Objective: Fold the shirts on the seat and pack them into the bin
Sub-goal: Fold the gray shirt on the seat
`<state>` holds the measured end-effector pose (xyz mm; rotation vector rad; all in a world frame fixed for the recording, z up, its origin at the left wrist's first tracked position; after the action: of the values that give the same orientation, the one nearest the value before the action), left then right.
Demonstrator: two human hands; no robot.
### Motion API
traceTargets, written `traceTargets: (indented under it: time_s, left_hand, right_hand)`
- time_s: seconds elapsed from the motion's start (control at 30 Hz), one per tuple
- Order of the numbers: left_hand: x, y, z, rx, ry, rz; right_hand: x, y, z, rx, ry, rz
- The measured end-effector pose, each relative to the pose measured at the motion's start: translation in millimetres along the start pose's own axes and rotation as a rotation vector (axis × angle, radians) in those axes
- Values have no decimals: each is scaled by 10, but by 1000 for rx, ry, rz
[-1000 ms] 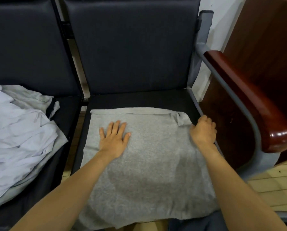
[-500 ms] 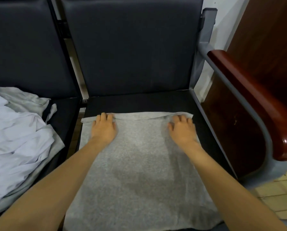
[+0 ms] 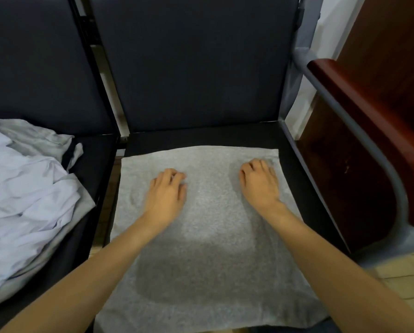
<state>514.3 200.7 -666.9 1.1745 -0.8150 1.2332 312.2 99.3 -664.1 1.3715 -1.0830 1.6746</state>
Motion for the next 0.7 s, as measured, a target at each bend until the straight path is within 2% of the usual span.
traceTargets:
  time_s: [0.13,0.23,0.3,0.4,0.47,0.57,0.63,0.7]
  left_hand:
    - [-107,11,-278,176,-276,78]
    - [-184,-34,-281,244,-423,77]
    - [-203,-22,-214,233,-460,75]
    - [-220,-68,-65,195,-476,108]
    - [-241,-137,85,176,-504,108]
    - [-233,-160,270,184,-562,5]
    - [-127,-70,277,203,-472,-107]
    - [89,75,131,185,-303,-145]
  right_hand:
    - [-13,173,103,-196,-168,-26]
    - [-2,317,281,-318,-318,47]
    - [99,290,339,-333,-294,88]
    - [252,-23,122,-115,-189,32]
    - [209,-207,-241,-38,-271,16]
    - [65,-267,-726,-35,-409,-23]
    - [-13,-244,-836,-46,-460,-45]
    - [-75,-228,-828,-45,-461,-74]
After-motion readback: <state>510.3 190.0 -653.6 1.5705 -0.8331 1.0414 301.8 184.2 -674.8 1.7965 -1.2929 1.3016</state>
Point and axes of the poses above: each hand's wrist, its own z-axis towards the middle knuckle, its own x-axis out of the back of the hand, y = z × x, the point moved 4 cm from there along z, towards the middle knuckle, and after that the axes turned 2 degrees about z, right-handed, at the moved point
